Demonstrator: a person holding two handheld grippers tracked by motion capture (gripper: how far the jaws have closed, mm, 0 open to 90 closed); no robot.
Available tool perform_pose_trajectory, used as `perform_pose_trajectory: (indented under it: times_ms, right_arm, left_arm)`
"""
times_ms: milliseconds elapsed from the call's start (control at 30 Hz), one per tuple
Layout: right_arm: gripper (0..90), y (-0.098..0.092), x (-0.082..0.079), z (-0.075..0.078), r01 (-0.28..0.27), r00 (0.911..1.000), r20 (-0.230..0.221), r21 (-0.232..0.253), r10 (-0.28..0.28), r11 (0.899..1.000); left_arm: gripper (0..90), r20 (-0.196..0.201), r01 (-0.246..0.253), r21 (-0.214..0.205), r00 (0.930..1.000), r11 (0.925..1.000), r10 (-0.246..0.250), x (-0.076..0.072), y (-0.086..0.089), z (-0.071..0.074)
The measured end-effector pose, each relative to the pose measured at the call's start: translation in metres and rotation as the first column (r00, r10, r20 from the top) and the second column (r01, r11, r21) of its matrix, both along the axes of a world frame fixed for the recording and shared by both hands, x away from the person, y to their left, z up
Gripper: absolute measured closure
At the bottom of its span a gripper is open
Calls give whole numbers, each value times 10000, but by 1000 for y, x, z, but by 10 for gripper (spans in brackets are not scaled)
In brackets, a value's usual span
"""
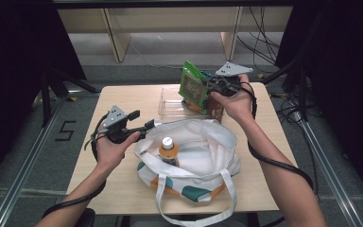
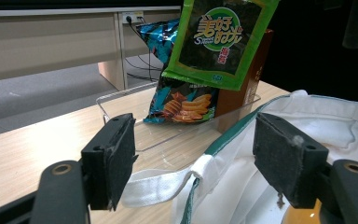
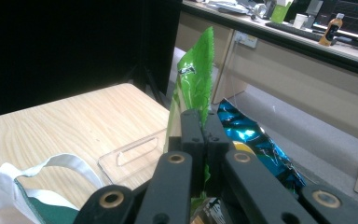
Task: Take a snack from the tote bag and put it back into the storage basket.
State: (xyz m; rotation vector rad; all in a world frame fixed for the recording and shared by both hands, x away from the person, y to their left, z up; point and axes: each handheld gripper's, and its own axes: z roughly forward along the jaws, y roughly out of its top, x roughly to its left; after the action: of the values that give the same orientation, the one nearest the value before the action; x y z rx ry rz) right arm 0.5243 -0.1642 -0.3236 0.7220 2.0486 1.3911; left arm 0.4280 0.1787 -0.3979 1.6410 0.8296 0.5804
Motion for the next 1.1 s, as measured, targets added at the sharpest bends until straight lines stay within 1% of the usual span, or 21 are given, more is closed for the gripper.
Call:
perform_pose_trajectory:
  times_ms: [33,167,233,267,300,333,433,467,533,567,600,667,700,733,767,800,833,900,933,1033,1100]
  right_arm:
    - [900,0,0,0,-7,10000,-66,-11,7,10000]
    - [900,0,3,1,9,9998,183,-133,-7,9999]
    - [900,1,2,0,-11,10000,70,-68,11,10000]
    - [900,1,3,0,-7,9999,120,-88,8,10000]
    - [900,1,5,0,-117,9995,288,-137,121,9998]
    - [900,1,3,0,-40,9999,109,-140,42,9999]
    - [900,2,4,-1,-10,9999,106,-124,11,9999]
    - [900,2,5,-2,10,9996,297,-165,-5,9999]
    - [900,3,5,-2,122,9994,335,-124,-117,9998]
    - [900,2,6,-3,88,9991,414,-200,-80,9998]
    - [900,3,5,-3,69,9996,275,-172,-64,9998]
    - [900,2,7,-3,-12,9994,354,-204,19,9998]
    - [900,3,6,-4,81,9994,333,-156,-76,9998]
    - [900,4,6,-5,100,9993,373,-151,-94,9998]
    - [900,3,8,-5,-73,9985,537,-327,91,9994]
    - [900,4,7,-6,90,9990,436,-286,-78,9996]
    - [900,4,7,-7,-26,9992,401,-304,38,9995]
    - [900,5,8,-8,113,9986,515,-287,-98,9995]
    - [900,5,7,-8,110,9993,352,-307,-99,9995]
    - [900,5,8,-8,85,9987,501,-430,-64,9990]
    - [900,6,8,-8,100,9991,425,-365,-84,9993]
  left_arm:
    - [291,5,-5,4,10000,10000,5,0,0,0]
    - [291,48,16,64,10000,10000,-16,0,0,0]
    - [291,22,13,50,10000,10000,-13,0,0,0]
    - [291,18,11,50,10000,10000,-12,0,0,0]
    - [291,-2,-1,28,10000,10000,1,0,0,0]
    - [291,45,18,76,10000,10000,-19,0,0,0]
    - [291,1,2,1,10000,10000,-2,0,0,0]
    - [291,3,-2,-9,10000,10000,2,0,0,0]
    - [291,1,-7,-13,10000,10000,7,0,0,0]
    - [291,8,-4,-9,10000,10000,4,0,0,0]
    - [291,9,-11,-12,10000,10000,11,0,0,0]
    - [291,8,-5,-9,10000,10000,5,0,0,0]
    - [291,14,2,-3,10000,10000,-2,0,0,0]
    - [291,10,-1,3,10000,10000,1,0,0,0]
    - [291,50,17,57,10000,10000,-18,0,0,0]
    - [291,48,15,54,10000,10000,-16,0,0,0]
    - [291,62,19,57,10000,10000,-20,0,0,0]
    - [291,12,-2,-11,10000,10000,2,0,0,0]
    - [291,5,-4,-7,10000,10000,4,0,0,0]
    - [291,5,4,-9,10000,10000,-4,0,0,0]
    - [291,-1,7,-4,10000,10000,-7,0,0,0]
